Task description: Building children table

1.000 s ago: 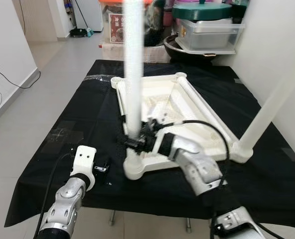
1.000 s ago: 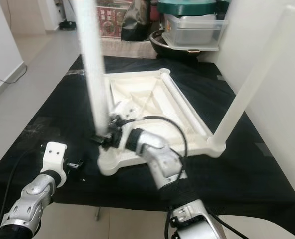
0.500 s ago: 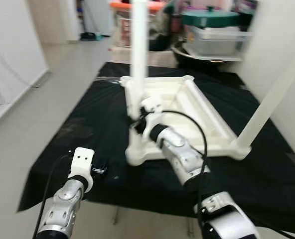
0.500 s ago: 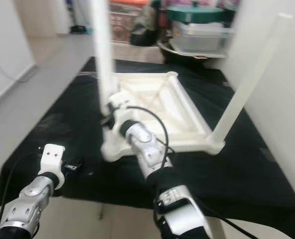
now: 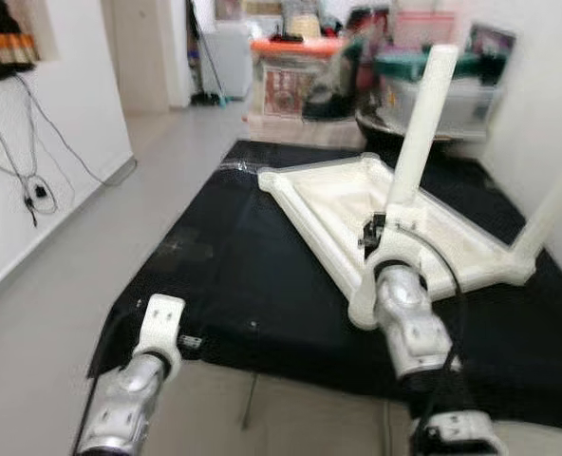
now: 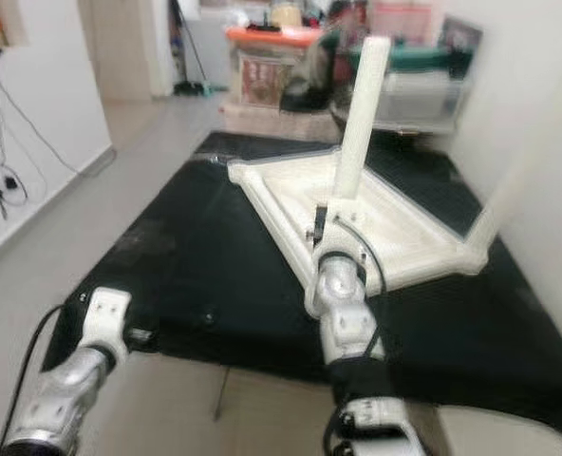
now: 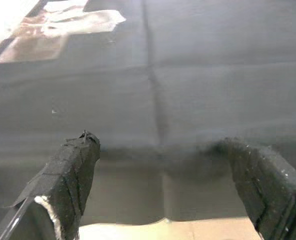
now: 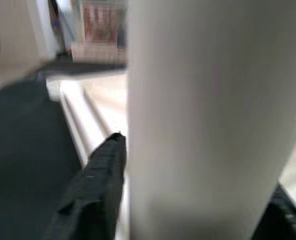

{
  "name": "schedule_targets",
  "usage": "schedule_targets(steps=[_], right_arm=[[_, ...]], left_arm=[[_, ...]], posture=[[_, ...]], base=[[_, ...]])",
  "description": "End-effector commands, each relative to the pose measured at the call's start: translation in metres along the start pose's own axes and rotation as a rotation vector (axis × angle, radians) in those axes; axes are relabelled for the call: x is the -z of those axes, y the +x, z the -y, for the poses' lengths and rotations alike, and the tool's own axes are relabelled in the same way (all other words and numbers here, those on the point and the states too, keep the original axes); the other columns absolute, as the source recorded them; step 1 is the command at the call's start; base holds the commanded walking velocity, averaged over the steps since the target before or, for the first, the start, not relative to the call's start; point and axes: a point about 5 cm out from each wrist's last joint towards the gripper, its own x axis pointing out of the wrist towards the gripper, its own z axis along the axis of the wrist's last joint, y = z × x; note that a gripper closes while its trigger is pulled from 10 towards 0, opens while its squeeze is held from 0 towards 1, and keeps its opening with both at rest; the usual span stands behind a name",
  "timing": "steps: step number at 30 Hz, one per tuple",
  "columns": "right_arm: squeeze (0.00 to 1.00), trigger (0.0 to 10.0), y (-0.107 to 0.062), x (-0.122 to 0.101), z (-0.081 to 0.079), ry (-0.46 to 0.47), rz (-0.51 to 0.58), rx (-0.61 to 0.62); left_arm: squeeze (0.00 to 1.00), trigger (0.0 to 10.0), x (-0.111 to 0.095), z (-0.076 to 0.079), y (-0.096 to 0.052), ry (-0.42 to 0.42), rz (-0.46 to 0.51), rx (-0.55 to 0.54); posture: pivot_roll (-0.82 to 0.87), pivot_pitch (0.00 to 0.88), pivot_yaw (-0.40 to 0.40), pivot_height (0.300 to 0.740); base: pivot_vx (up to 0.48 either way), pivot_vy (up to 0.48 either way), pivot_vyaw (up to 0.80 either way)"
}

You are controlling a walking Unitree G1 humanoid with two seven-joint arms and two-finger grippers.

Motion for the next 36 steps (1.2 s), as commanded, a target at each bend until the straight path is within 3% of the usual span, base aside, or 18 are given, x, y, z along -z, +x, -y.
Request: schedule_targets(steps=[1, 2, 3, 6, 7, 9, 12, 13, 16, 19, 20, 22, 29, 30, 31, 33, 35, 36], right_arm=[[1.0, 10.0, 0.0, -0.01, -0.019, 0.031, 0.02, -0.109], [0.0, 10.0, 0.001, -0.023, -0.024, 0.061, 0.063, -0.191], [0.0, 10.0, 0.001, -0.023, -0.024, 0.061, 0.063, -0.191], [0.0, 10.0, -0.001, -0.044, -0.027, 0.118, 0.134, -0.358], [0.0, 10.0, -0.001, -0.044, -0.027, 0.118, 0.134, -0.358], [0.0, 10.0, -0.001, -0.056, -0.02, 0.097, 0.176, -0.494], [0.0, 10.0, 0.0, -0.062, -0.016, 0.069, 0.204, -0.578], [0.0, 10.0, 0.0, -0.062, -0.016, 0.069, 0.204, -0.578], [0.0, 10.0, -0.003, -0.064, -0.016, 0.036, 0.215, -0.75], [0.0, 10.0, -0.004, -0.064, -0.016, 0.024, 0.21, -0.806], [0.0, 10.0, -0.002, -0.058, -0.018, -0.07, 0.183, -0.907], [0.0, 10.0, 0.002, -0.052, -0.024, -0.114, 0.144, -0.976], [0.0, 10.0, 0.007, -0.046, -0.043, -0.153, 0.113, -1.08], [0.0, 3.5, 0.008, -0.048, -0.046, -0.143, 0.121, -1.073], [0.0, 0.0, 0.011, -0.051, -0.047, -0.142, 0.135, -1.041], [0.0, 0.0, 0.019, -0.054, -0.044, -0.155, 0.139, -0.928], [0.0, 0.0, 0.032, -0.055, -0.031, -0.132, 0.117, -0.704], [0.0, 0.0, 0.032, -0.055, -0.031, -0.132, 0.117, -0.704]], left_arm=[[0.0, 10.0, -0.003, -0.003, 0.001, 0.022, 0.013, -0.012], [0.0, 10.0, -0.012, -0.004, 0.0, 0.052, 0.062, -0.019], [0.0, 10.0, -0.012, -0.004, 0.0, 0.052, 0.062, -0.019], [0.0, 10.0, -0.034, -0.004, -0.003, 0.088, 0.177, -0.018], [0.0, 10.0, -0.034, -0.004, -0.003, 0.088, 0.177, -0.018], [0.0, 10.0, -0.064, 0.001, -0.012, 0.138, 0.321, -0.003], [0.0, 10.0, -0.075, 0.007, -0.02, 0.146, 0.375, 0.012], [0.0, 10.0, -0.075, 0.007, -0.02, 0.146, 0.375, 0.012], [0.0, 10.0, -0.083, 0.022, -0.036, 0.152, 0.427, 0.072], [0.0, 10.0, -0.084, 0.028, -0.041, 0.151, 0.437, 0.098], [0.0, 10.0, -0.082, 0.046, -0.058, 0.155, 0.445, 0.175], [0.0, 10.0, -0.076, 0.061, -0.072, 0.121, 0.433, 0.244], [0.0, 10.0, -0.076, 0.059, -0.074, 0.084, 0.419, 0.186], [0.0, 10.0, -0.076, 0.059, -0.074, 0.086, 0.418, 0.183], [0.0, 10.0, -0.076, 0.059, -0.075, 0.087, 0.414, 0.18], [0.0, 10.0, -0.076, 0.059, -0.077, 0.086, 0.407, 0.171], [0.0, 10.0, -0.076, 0.055, -0.079, 0.087, 0.394, 0.142], [0.0, 10.0, -0.076, 0.055, -0.079, 0.087, 0.394, 0.142]], posture=[[0.12, 0.0, -0.074, 0.74], [0.12, 0.0, -0.074, 0.74], [0.12, 0.0, -0.074, 0.74], [0.12, 0.0, -0.074, 0.74], [0.12, 0.0, -0.074, 0.74], [0.12, 0.0, -0.073, 0.74], [0.12, 0.0, -0.072, 0.74], [0.12, 0.0, -0.072, 0.74], [0.13, 0.0, -0.068, 0.74], [0.13, 0.0, -0.068, 0.74], [0.14, 0.0, -0.07, 0.74], [0.14, 0.0, -0.071, 0.74], [0.17, 0.0, -0.09, 0.74], [0.17, 0.0, -0.092, 0.74], [0.17, 0.0, -0.092, 0.74], [0.18, 0.0, -0.093, 0.74], [0.17, 0.0, -0.092, 0.74], [0.17, 0.0, -0.092, 0.74]], base=[[0.0, 0.0, 0.0], [0.0, 0.0, 0.0], [0.0, 0.0, 0.0], [0.0, 0.0, 0.0], [0.0, 0.0, 0.0], [0.0, 0.0, 0.0], [0.0, 0.0, 0.0], [0.0, 0.0, 0.0], [0.0, 0.0, 0.0], [0.0, 0.0, 0.0], [0.0, 0.0, 0.0], [0.0, 0.0, 0.0], [0.0, 0.0, 0.0], [0.0, 0.0, 0.0], [0.0, 0.0, 0.0], [0.0, 0.0, 0.0], [0.0, 0.0, 0.0], [0.0, 0.0, 0.0]])
